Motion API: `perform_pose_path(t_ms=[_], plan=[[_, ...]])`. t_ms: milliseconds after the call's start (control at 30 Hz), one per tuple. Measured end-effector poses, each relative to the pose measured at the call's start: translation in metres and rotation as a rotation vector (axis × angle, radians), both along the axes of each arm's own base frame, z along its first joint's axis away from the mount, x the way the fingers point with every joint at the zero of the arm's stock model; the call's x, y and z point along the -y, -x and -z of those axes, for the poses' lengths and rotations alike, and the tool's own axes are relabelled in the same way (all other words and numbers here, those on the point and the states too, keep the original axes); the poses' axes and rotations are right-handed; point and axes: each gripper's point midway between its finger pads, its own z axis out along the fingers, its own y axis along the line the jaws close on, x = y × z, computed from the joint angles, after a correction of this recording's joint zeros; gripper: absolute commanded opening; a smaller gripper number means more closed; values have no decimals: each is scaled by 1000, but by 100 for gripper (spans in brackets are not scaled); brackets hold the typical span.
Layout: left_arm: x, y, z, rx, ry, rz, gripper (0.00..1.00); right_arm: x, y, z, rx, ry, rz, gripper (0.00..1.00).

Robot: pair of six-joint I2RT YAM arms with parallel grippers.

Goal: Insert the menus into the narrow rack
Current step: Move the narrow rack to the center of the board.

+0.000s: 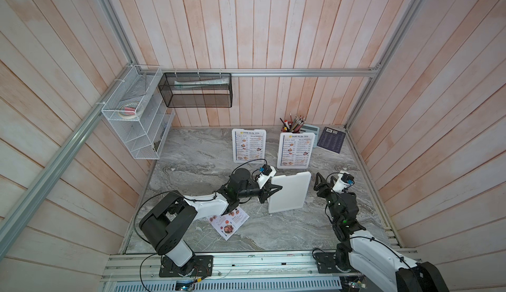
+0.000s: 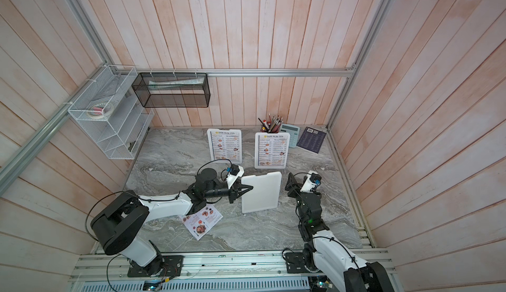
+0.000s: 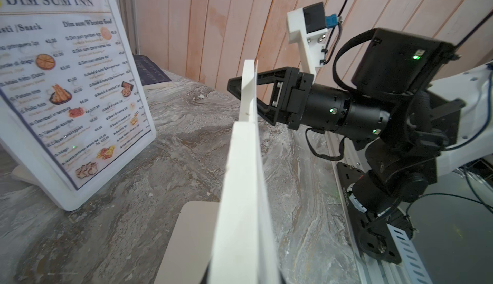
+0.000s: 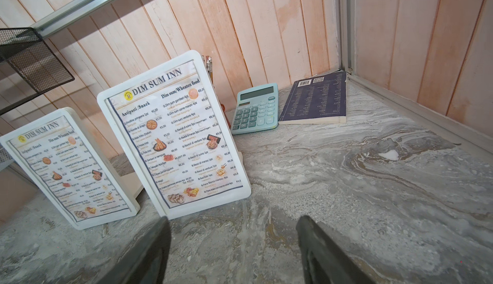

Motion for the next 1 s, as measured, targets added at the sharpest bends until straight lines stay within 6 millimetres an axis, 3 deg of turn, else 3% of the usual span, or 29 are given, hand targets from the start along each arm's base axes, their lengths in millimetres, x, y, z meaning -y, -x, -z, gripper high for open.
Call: perform_pose_path(t_ms=[133,267,500,667,767,800,1000], plan=[[-13,-12,19,-31,-35,-61,47,0,0,0,0,-1,0,76],[-21,-15,33,-51,-69,-113,54,0,0,0,1,-1,0,76],[-33,-35,37,-42,-93,-222,64,0,0,1,-3,0,0,76],[-42,-39,37,-53,-100,-282,79,0,0,0,1,-1,0,76],[-51,-37,29,-65,-86,-324,87,0,0,-3,9,-3,-1,75],[-57,-36,21,-64,-73,-347,100,-1,1,-3,11,-4,-4,75],[-104,-29,-49,-78,86,-560,100,-5,0,-3,-15,2,-29,67]])
